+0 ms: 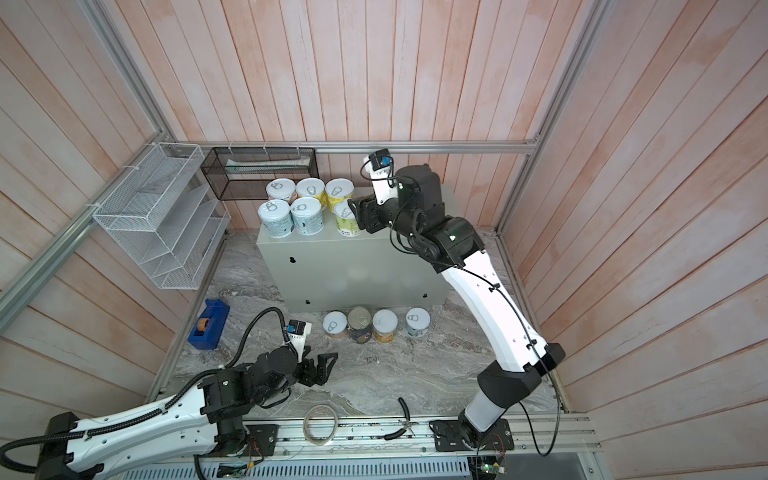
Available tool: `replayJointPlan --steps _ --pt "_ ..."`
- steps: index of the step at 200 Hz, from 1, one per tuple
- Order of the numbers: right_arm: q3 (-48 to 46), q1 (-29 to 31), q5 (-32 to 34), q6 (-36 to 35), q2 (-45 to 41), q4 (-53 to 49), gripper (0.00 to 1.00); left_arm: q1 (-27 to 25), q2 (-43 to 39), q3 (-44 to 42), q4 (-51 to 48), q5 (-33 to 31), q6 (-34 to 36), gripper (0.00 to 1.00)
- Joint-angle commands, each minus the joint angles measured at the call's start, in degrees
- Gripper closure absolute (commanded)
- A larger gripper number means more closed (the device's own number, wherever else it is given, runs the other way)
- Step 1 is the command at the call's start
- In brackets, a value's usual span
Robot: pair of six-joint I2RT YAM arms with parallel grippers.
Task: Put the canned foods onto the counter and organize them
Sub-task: 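Set the can down with the right gripper in front of the yellow cans, then open the right gripper and draw it back from the placed can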
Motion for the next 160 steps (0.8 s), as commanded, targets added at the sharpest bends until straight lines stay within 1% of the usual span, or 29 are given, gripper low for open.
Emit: replayJointPlan --steps 1,14,19,32,44,72,87,102,130,145,160 --pt "-8.14 -4.61 -9.01 3.13 -3.64 8.41 0.36 0.52 -1.06 -1.42 0.54 0.40 -0.73 0.04" --pt "-14.05 -8.14 -17.72 5.71 -6.24 13.06 0.38 0.91 -0.94 -0.75 0.01 0.92 -0.58 0.04" --pt "-16.39 -8.89 -20.11 6.29 -7.25 14.97 0.38 0.85 -0.97 -0.59 -0.09 0.82 -0.36 0.04" --pt "-21.35 -10.05 -22.93 7.24 -9.21 19.01 0.38 0.97 -1.10 -0.76 -0.08 0.23 -0.13 0.04" --pt "-22.89 -10.93 -25.38 8.27 -9.61 20.04 0.39 1.27 -0.98 -0.28 -0.04 0.31 -0.13 0.04" --pt "-26.66 -11.02 -26.06 8.05 -10.41 22.00 0.39 1.36 -0.42 -0.76 1.37 0.11 -0.13 0.04" --pt "-27.26 -11.00 -27.24 8.01 -9.58 21.73 0.42 1.37 0.43 -0.64 2.00 0.67 -0.22 0.04" --pt "-28.94 -11.02 -26.98 8.13 -9.48 23.31 0.43 1.37 1.36 -0.68 2.36 0.77 0.25 0.04" --pt "-28.77 -11.02 -28.20 8.05 -7.99 24.60 0.45 1.45 2.96 0.63 1.12 0.77 1.10 0.04" --pt "-28.13 -10.94 -30.32 8.10 -6.44 25.12 0.47 1.45 2.93 -0.17 1.89 0.77 0.78 0.04" --pt "-27.91 -10.76 -30.75 8.55 -5.38 26.33 0.48 1.67 2.88 -1.14 2.71 0.84 0.09 0.04"
